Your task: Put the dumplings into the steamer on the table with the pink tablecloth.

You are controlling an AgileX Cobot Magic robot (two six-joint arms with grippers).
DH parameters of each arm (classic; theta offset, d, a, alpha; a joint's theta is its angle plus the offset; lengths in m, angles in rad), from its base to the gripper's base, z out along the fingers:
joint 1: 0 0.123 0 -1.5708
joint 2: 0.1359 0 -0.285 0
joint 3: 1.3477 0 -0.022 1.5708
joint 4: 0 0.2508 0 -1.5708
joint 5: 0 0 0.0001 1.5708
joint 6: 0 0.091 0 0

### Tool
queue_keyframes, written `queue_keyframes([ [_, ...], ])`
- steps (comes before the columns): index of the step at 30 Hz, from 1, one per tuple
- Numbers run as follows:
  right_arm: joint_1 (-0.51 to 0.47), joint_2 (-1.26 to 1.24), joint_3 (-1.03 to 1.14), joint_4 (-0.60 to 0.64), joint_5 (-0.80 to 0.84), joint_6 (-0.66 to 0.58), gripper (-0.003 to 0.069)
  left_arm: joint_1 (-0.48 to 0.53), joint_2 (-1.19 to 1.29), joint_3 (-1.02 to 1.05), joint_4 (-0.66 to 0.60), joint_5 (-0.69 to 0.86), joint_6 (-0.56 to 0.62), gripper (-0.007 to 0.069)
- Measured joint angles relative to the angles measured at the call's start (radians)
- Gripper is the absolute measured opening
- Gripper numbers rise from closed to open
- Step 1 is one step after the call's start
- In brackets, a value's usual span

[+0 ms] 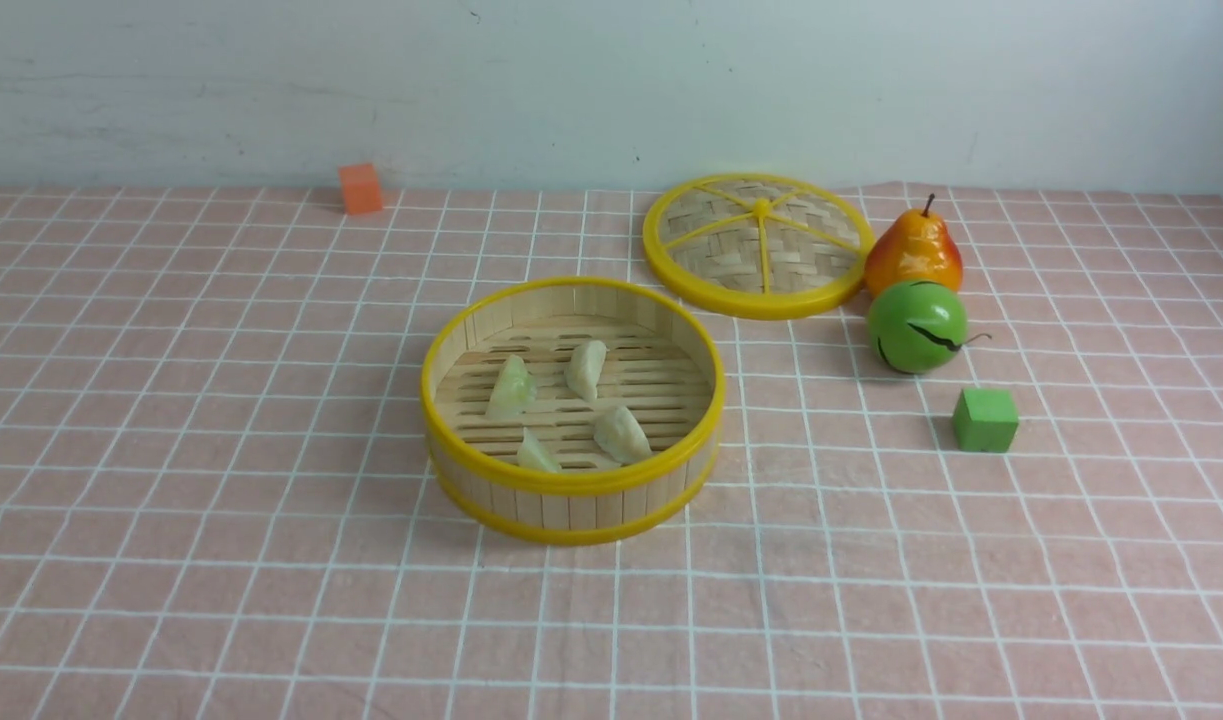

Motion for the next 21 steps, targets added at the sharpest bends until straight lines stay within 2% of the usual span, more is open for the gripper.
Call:
queue_keyframes([
  [21,0.0,0.0,0.0,0.0,0.0,0.0,0.0048,0.0,0.0,0.0,0.0,-0.003,0.005,-0.0014],
])
